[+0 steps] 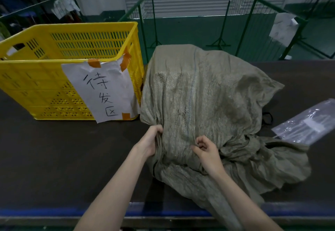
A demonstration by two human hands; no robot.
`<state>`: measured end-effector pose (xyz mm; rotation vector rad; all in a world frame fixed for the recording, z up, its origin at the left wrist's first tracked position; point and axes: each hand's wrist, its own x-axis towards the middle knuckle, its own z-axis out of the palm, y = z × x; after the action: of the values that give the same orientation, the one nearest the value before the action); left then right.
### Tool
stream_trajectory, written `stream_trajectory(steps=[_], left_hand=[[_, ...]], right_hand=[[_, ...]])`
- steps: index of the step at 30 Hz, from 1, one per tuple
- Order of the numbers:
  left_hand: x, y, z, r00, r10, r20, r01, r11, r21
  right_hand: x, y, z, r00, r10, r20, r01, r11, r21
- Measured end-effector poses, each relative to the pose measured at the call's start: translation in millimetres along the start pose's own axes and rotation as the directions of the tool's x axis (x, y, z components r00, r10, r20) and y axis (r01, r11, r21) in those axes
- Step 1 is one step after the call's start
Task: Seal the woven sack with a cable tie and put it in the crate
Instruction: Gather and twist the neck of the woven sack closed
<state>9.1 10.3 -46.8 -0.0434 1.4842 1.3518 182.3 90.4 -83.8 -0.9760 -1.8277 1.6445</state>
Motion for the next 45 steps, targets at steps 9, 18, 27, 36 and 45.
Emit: stream_trajectory(steps=[9, 18, 27, 36, 45], left_hand=[[15, 5, 36, 0.96, 0.021, 0.281, -0.095, 0.963, 0.252], [26, 0, 63, 0.96, 0.28, -0.014, -0.25, 0.878, 0.409], [30, -2, 43, 0.941, 0.319, -0.112, -0.303, 0.943, 0.136], [38, -13, 19, 0.962, 0.212, -0.173, -0.147, 0.934, 0.326], [32, 5, 31, 0.987, -0.12, 0.104, 0.055, 0.871, 0.488]], right_hand=[[-3, 0, 17, 0.995, -0.1, -0.028, 0.098, 0.991, -0.087], [1, 4, 18, 0.998, -0.052, -0.025, 0.046, 0.98, -0.196], [13, -23, -27, 0.919, -0.329, -0.217, 0.22, 0.885, -0.41], [30, 22, -66, 0.972, 0.151, -0.18, -0.233, 0.712, -0.662], [27, 22, -54, 0.98, 0.182, -0.082, -0.195, 0.789, -0.583]])
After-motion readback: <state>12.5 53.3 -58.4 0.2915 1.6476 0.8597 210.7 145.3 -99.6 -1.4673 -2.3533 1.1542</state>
